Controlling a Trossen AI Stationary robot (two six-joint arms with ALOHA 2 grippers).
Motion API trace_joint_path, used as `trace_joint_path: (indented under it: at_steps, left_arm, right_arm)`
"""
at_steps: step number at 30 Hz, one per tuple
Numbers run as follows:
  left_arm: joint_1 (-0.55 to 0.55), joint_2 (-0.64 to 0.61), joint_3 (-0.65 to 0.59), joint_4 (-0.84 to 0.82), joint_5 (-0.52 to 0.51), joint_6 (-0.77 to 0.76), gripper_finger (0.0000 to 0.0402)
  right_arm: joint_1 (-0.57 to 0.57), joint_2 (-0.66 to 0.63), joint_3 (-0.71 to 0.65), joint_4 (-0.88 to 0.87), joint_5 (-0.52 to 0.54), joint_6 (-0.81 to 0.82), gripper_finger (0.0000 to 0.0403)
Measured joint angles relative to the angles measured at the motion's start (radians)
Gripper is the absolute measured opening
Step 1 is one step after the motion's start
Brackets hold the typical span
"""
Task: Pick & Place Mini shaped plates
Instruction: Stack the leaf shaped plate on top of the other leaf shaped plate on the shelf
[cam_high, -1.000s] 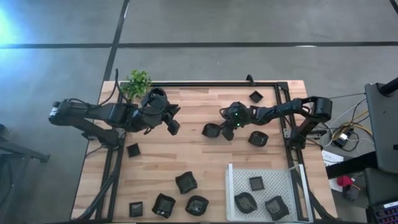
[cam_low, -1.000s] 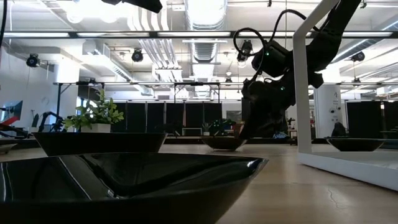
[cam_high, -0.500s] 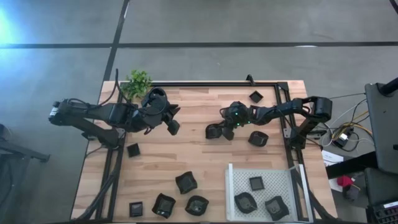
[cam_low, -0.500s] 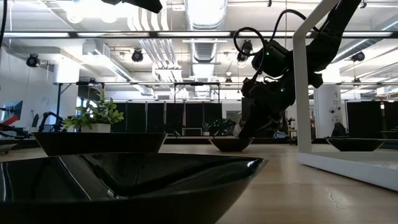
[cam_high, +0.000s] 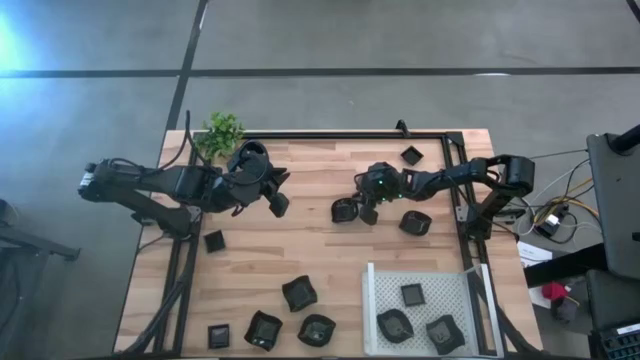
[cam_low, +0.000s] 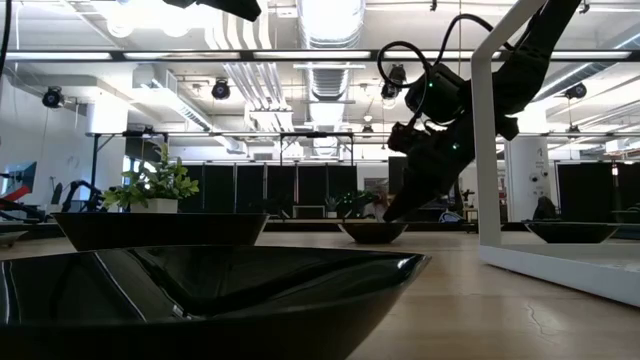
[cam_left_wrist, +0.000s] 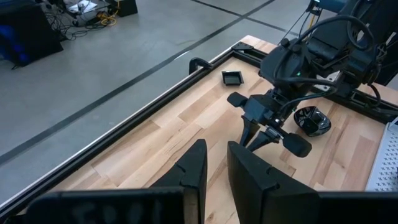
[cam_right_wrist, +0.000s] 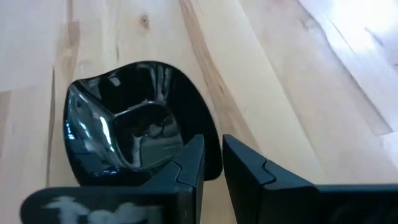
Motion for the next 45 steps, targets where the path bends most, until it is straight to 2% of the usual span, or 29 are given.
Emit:
trace_joint_path:
  at_steps: [13, 19, 37, 45]
  left_arm:
    - [0.000, 0.000, 0.000, 0.000, 0.000, 0.000, 0.0058]
    - [0.000, 0.000, 0.000, 0.000, 0.000, 0.000, 0.0058]
    - [0.000, 0.000, 0.000, 0.000, 0.002, 0.000, 0.0058]
    - [0.000, 0.000, 0.000, 0.000, 0.002, 0.002, 0.0058]
  right_arm:
    - [-0.016, 0.000, 0.000, 0.012, -0.005, -0.010, 0.0056]
    - [-0.055, 0.005, 0.000, 0.003, -0.150, 0.035, 0.0056]
    - [-0.113, 0.005, 0.000, -0.019, -0.149, 0.020, 0.0056]
    - [-0.113, 0.006, 0.000, -0.055, -0.193, 0.042, 0.0056]
